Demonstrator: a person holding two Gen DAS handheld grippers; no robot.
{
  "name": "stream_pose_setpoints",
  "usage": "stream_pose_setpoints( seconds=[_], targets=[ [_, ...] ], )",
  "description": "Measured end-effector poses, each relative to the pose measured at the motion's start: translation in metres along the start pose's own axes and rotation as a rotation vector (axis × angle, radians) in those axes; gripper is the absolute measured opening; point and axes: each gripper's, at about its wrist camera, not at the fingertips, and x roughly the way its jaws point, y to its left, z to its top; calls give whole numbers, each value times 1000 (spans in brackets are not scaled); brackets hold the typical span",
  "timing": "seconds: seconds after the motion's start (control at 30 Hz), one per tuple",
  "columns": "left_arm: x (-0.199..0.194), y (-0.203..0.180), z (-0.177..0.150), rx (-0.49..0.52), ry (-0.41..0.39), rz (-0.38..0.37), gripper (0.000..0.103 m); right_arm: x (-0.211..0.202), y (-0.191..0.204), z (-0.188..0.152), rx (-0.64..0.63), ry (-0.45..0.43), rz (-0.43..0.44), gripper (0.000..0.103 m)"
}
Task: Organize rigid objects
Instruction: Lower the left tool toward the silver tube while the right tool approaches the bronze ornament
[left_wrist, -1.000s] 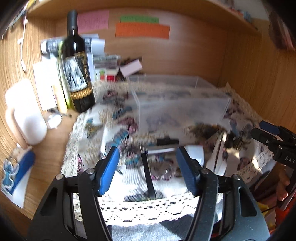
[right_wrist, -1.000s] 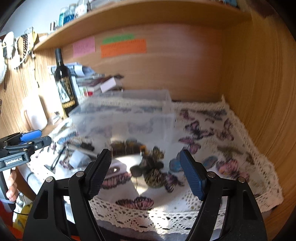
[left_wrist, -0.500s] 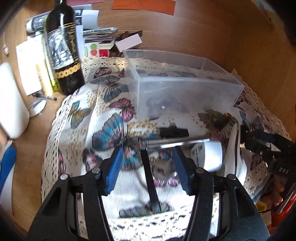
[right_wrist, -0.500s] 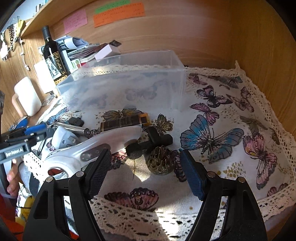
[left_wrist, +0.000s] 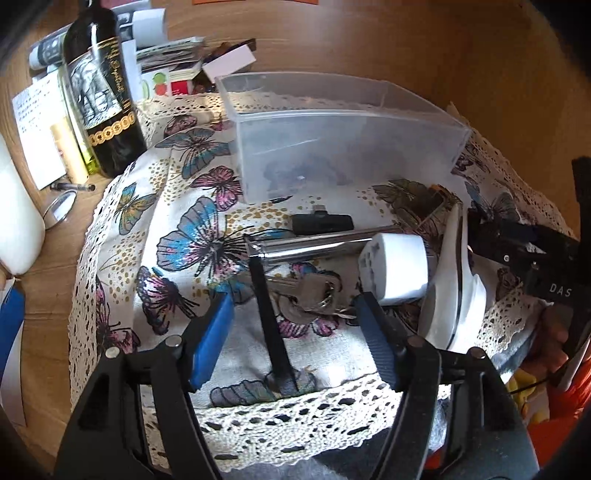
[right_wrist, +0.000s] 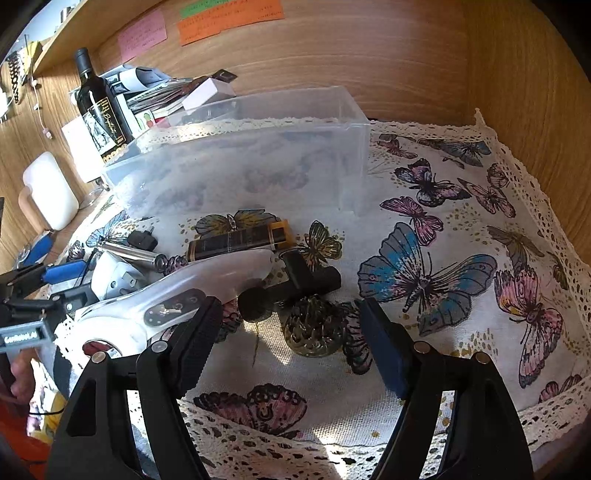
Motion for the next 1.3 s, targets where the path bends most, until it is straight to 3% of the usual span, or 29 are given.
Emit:
stream_pose_setpoints(
  seconds=[0.07,0.17,0.23,0.3,0.57,0.77,1.2,1.23,1.27,1.3],
  targets=[
    [1,-1,0,0,-6,-7,68,0,1,0,-3,-2,-2,74],
    [4,-3,1,5,-16,-18,59,-1,-1,0,4,-6,-8,74],
    [5,-4,2,10,-22,-26,47,0,-3,1,11,-8,-24,74],
    [5,-5,3,18,-31,-25,44,1,-5,3,13,-5,-27,74],
    [2,-1,1,6,-48,-24,43,-2,-1,-1,3,-8,19,43],
    [-7,0,-3,1,-61,-13,43,-11,-3,-8,-2,-16,21,26],
    [-50,4,-3,-20,-168,30,43,-31,-16,-10,44,-79,-11,18],
    [-53,4,-1,-21,-184,33,15,-33,-16,-10,44,-86,-10,11],
    [-55,4,1,-21,-182,31,6,-34,-17,-8,43,-92,-13,11],
    [-56,6,4,-28,-182,21,6,-35,-17,-7,45,-102,-18,11]
  ],
)
